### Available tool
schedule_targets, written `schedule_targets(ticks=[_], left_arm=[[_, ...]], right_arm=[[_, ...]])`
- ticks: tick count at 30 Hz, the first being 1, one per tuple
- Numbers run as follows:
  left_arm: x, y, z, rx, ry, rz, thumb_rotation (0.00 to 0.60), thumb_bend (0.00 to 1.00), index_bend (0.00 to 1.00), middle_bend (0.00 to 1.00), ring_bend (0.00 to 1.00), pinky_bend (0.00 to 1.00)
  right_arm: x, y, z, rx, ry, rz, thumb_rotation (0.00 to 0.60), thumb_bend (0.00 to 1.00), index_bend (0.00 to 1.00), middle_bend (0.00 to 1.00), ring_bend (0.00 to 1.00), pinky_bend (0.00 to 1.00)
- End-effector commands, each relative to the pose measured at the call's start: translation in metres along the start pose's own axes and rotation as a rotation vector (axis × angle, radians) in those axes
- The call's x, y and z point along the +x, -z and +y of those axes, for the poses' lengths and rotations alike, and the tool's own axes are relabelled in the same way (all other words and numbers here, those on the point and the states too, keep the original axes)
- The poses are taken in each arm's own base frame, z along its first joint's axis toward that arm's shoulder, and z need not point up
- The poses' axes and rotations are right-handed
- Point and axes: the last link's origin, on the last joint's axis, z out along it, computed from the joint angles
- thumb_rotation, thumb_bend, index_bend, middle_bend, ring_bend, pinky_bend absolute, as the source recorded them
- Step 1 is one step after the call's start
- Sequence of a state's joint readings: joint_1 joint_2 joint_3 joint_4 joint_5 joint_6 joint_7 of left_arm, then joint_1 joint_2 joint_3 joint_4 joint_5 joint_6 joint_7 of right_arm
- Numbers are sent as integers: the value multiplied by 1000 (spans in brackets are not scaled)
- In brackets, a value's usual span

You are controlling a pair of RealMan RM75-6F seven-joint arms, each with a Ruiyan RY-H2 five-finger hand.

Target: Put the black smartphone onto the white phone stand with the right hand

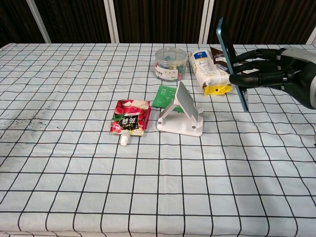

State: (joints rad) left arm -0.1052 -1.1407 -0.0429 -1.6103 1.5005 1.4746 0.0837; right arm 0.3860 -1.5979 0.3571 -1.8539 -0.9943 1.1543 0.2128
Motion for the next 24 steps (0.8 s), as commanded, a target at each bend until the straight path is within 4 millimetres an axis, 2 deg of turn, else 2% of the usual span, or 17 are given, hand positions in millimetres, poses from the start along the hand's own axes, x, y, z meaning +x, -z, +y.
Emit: schedule_targets(ticks=[1,3,10,24], left_arm=[[0,0,0,1,6,-4,600,0,0,0,0,0],[0,0,0,3,13,-7,600,0,0,0,0,0],[-1,-1,0,8,19,-14,600,0,0,0,0,0],[-2,-2,0,14,30,-22,600,0,0,0,0,0]], right_arm=[[-15,-3,10,36,-41,-26,600,463,820,719,449,223],[-25,-4,19,41,-67,-34,600,463,820,718,449,223],[-40,-6,29,71,-90,-35,600,463,820,718,448,223],[-63,-18,30,124,-143,13,600,462,820,713,436,223]])
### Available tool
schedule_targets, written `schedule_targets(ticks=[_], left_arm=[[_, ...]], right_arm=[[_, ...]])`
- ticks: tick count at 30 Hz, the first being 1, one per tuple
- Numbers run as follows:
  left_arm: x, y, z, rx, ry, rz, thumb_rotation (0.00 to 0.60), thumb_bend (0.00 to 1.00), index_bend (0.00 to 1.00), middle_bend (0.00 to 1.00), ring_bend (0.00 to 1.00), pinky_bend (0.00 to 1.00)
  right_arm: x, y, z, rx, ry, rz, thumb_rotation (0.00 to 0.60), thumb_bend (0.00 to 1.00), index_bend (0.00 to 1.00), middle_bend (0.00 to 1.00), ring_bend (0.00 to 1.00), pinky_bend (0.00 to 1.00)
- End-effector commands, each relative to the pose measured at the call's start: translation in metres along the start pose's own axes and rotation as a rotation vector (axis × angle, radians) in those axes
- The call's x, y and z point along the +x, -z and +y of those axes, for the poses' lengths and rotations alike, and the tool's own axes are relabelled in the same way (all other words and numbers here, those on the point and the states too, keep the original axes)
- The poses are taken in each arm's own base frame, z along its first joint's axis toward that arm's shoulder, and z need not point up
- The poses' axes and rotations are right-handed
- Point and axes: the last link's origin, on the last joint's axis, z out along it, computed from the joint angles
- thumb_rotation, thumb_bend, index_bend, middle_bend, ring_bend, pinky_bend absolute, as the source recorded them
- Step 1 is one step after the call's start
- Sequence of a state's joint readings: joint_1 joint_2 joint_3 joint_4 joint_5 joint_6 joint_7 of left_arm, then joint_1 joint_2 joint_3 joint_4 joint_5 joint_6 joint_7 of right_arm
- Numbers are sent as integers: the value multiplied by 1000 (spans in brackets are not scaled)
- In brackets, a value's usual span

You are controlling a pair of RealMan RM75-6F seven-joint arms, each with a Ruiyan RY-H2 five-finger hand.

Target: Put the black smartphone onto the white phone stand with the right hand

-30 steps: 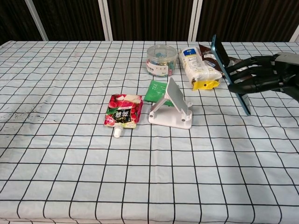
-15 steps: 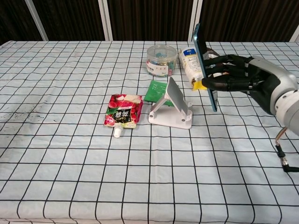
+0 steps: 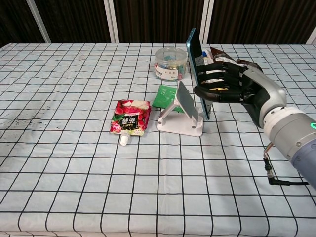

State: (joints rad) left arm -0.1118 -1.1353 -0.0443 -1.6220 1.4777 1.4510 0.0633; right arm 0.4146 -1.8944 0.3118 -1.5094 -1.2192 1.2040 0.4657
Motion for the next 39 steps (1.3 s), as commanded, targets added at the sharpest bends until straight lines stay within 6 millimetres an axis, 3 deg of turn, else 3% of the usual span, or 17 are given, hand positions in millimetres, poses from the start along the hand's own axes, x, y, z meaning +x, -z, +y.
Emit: schedule_targets(ticks=[1,39], left_arm=[[0,0,0,0,1,-1,600,0,0,0,0,0],[-1,-2,-1,7,13,-17,600,0,0,0,0,0]], right_arm=[[-2,-3,1,6,-11,23,600,462,820,713,435,223],[-20,-16,17,-70,-120,29,600,463,820,712,433,223]])
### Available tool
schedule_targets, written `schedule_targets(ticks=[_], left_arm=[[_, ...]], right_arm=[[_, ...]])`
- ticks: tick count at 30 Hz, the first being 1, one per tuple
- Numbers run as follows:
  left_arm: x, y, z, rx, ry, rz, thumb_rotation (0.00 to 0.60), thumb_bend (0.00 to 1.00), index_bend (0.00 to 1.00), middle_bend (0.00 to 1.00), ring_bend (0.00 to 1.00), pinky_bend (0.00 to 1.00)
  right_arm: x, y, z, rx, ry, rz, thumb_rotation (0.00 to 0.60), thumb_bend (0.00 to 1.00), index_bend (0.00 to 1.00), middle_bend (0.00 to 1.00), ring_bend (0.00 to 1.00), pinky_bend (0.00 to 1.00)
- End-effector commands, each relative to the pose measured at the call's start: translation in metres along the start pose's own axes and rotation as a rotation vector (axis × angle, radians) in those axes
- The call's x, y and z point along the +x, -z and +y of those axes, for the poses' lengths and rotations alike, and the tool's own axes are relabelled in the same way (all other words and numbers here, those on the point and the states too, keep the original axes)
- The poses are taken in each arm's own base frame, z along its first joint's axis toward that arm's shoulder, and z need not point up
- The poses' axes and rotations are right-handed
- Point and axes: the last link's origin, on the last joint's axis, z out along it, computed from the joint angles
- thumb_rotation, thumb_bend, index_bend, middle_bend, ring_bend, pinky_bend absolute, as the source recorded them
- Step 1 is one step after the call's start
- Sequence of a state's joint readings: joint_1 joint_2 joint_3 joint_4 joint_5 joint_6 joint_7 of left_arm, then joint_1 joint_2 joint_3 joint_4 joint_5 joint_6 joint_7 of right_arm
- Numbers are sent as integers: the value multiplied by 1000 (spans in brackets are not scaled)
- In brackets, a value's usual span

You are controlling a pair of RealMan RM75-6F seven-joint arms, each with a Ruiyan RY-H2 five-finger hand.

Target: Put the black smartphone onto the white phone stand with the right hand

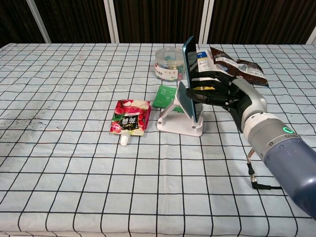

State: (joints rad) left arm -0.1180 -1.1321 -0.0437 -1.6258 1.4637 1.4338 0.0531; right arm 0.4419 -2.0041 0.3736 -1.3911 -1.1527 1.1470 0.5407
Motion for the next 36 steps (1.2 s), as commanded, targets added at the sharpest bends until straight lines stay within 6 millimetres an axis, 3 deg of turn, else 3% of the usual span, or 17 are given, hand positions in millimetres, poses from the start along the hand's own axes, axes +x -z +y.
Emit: schedule_targets(ticks=[1,26,32,36], left_arm=[[0,0,0,0,1,-1,600,0,0,0,0,0],[0,0,-1,5,4,-1,600,0,0,0,0,0],[0,0,-1,7,5,-2,600,0,0,0,0,0],[0,0,-1,6,5,-1,600,0,0,0,0,0]], right_arm=[[0,0,1,-2,1,0,600,463,820,712,433,223],[-2,-2,9,-27,5,-6,600,462,818,653,385,224],[-2,-1,9,-29,11,-7,600,453,733,564,303,221],[-2,0,9,-28,18,-4,600,380,672,511,256,209]])
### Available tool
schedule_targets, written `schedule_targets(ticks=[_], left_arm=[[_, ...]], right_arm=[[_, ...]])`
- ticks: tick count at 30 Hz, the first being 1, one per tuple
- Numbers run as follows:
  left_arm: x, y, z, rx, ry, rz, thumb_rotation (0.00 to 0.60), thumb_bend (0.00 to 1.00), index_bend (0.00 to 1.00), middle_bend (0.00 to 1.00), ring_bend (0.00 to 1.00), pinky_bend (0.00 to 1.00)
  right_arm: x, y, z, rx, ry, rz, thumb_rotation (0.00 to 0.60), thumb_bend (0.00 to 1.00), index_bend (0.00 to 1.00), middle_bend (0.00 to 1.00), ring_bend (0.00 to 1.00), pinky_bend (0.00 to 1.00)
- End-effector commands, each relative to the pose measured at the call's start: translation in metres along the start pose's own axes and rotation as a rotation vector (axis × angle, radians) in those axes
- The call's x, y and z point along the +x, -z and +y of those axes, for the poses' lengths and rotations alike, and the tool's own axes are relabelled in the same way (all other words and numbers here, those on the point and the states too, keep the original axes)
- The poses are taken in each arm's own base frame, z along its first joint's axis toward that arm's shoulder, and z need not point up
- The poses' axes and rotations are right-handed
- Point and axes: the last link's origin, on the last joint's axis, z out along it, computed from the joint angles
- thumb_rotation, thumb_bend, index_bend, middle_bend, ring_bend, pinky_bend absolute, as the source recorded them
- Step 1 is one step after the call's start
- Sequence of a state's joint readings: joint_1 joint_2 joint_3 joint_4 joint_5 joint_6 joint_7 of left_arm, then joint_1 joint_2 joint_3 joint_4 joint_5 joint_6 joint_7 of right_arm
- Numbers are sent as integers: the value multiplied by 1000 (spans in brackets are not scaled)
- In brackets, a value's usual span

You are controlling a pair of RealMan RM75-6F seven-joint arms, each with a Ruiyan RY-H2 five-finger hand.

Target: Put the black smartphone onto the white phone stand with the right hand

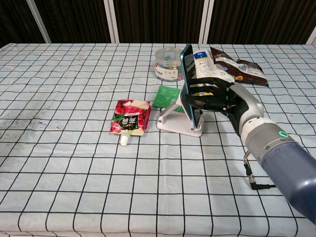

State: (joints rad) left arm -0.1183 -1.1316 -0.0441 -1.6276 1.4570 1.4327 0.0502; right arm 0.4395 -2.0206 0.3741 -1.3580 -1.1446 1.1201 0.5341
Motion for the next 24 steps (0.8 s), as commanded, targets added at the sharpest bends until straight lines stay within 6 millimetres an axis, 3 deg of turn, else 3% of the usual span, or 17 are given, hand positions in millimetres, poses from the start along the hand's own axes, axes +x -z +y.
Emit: schedule_targets(ticks=[1,13,24], left_arm=[[0,0,0,-1,0,1,600,0,0,0,0,0],[1,0,0,-1,2,2,600,0,0,0,0,0],[1,0,0,-1,3,1,600,0,0,0,0,0]], right_arm=[[0,1,0,1,6,2,600,363,661,501,248,209],[-1,1,1,-5,24,7,600,241,556,404,172,190],[0,1,1,-5,39,14,600,188,485,342,137,176]])
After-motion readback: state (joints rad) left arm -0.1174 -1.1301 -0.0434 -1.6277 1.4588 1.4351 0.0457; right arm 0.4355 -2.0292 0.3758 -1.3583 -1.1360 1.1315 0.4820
